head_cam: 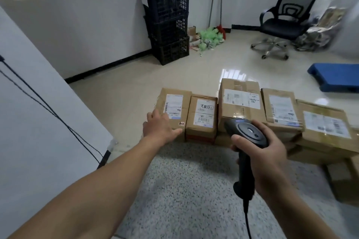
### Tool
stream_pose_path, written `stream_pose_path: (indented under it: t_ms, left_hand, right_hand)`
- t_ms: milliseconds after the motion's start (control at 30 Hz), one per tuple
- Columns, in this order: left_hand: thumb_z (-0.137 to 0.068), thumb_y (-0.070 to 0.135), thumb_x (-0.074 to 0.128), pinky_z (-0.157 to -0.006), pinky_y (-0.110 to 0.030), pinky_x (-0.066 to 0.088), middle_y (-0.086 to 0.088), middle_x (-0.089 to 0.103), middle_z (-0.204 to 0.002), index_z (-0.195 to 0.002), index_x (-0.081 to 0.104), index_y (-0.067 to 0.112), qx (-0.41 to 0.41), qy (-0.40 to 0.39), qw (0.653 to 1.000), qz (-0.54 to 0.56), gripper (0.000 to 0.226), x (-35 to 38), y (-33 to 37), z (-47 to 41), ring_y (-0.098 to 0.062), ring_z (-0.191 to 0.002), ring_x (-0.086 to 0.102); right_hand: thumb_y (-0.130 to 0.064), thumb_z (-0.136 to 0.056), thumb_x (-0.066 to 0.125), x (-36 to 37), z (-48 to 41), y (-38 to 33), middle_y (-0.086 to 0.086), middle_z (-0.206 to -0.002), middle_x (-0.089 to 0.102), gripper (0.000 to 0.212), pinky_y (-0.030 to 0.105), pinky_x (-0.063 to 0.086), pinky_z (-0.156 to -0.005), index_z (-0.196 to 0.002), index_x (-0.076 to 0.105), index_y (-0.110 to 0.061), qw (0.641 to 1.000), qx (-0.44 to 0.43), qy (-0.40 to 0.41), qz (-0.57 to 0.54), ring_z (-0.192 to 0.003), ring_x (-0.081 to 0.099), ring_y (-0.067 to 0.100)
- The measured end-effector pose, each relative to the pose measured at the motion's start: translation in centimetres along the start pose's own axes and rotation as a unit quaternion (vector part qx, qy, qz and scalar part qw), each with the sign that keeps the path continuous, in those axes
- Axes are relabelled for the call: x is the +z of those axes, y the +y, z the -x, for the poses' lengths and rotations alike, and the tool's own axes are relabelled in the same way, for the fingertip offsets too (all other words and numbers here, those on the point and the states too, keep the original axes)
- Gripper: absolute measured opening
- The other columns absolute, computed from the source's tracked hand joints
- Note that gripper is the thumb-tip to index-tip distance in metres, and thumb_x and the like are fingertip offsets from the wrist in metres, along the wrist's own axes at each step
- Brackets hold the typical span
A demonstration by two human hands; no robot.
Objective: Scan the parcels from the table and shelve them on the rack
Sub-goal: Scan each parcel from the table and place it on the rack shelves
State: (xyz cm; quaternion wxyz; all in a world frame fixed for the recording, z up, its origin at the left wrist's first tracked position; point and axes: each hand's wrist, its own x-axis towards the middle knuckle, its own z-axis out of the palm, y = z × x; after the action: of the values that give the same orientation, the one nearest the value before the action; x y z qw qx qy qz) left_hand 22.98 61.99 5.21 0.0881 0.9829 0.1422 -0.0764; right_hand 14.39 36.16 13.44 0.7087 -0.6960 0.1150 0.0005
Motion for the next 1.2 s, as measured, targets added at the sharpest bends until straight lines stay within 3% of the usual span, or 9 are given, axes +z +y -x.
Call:
stream_pose_path:
  t_ms: [167,433,600,733,967,1200]
  left_hand:
    - [-0.067,0.087,0.06,-0.11,-0.055,0.035,-0.008,0.014,-0.16,-0.145,0.037,0.027,-0.037,-0.067,0.997,-0.001,0.101,2.1,0.5,-3.9,-0.04,-0.14,0.022]
    - [-0.058,0.09,0.066,-0.116,-0.069,0.02,-0.008,-0.01,-0.166,-0.154,0.016,0.033,-0.06,-0.112,0.991,0.041,0.123,4.6,0.4,-6.7,-0.051,-0.149,0.001]
    - [-0.052,0.091,0.069,-0.113,-0.07,0.025,-0.006,-0.007,-0.166,-0.151,0.022,0.034,-0.054,-0.105,0.992,0.048,0.123,5.3,-0.1,-7.3,-0.049,-0.149,0.003]
    - [-0.052,0.091,0.069,-0.112,-0.069,0.028,-0.007,-0.003,-0.165,-0.148,0.026,0.033,-0.046,-0.094,0.993,0.044,0.12,5.6,-0.4,-7.3,-0.047,-0.149,0.006]
    - [-0.055,0.086,0.072,-0.113,-0.066,0.03,-0.008,-0.006,-0.165,-0.148,0.026,0.03,-0.043,-0.1,0.994,0.025,0.118,5.4,-0.5,-7.1,-0.046,-0.149,0.002]
    - [-0.058,0.076,0.07,-0.111,-0.061,0.033,-0.01,-0.002,-0.162,-0.148,0.021,0.028,-0.044,-0.102,0.994,0.004,0.114,5.2,-0.9,-6.3,-0.045,-0.145,0.012]
  right_hand:
    - [-0.031,-0.056,0.084,2.4,-1.7,1.3,0.004,-0.117,0.072,0.089,0.058,0.057,-0.094,-0.139,0.057,-0.023,0.999,0.013,0.026,0.021,-0.104,0.071,0.032]
    - [-0.031,-0.056,0.085,4.5,-2.7,2.6,0.003,-0.113,0.073,0.088,0.054,0.059,-0.088,-0.14,0.056,-0.025,0.998,0.038,0.044,0.037,-0.101,0.073,0.031]
    - [-0.043,-0.048,0.087,5.4,-2.3,3.2,0.001,-0.113,0.074,0.098,0.051,0.06,-0.086,-0.14,0.056,-0.026,0.998,0.045,0.043,0.034,-0.1,0.073,0.029]
    - [-0.031,-0.056,0.085,5.5,-1.9,3.6,0.001,-0.114,0.073,0.091,0.042,0.058,-0.08,-0.141,0.055,-0.023,0.998,0.05,0.032,0.022,-0.101,0.073,0.029]
    - [-0.032,-0.054,0.087,5.2,-1.3,3.8,0.001,-0.113,0.073,0.087,0.05,0.059,-0.085,-0.135,0.056,-0.029,0.998,0.053,0.034,0.019,-0.1,0.073,0.03]
    - [-0.03,-0.057,0.086,5.0,-0.6,3.4,0.003,-0.114,0.073,0.088,0.052,0.059,-0.087,-0.139,0.056,-0.023,0.998,0.049,0.041,0.012,-0.102,0.073,0.031]
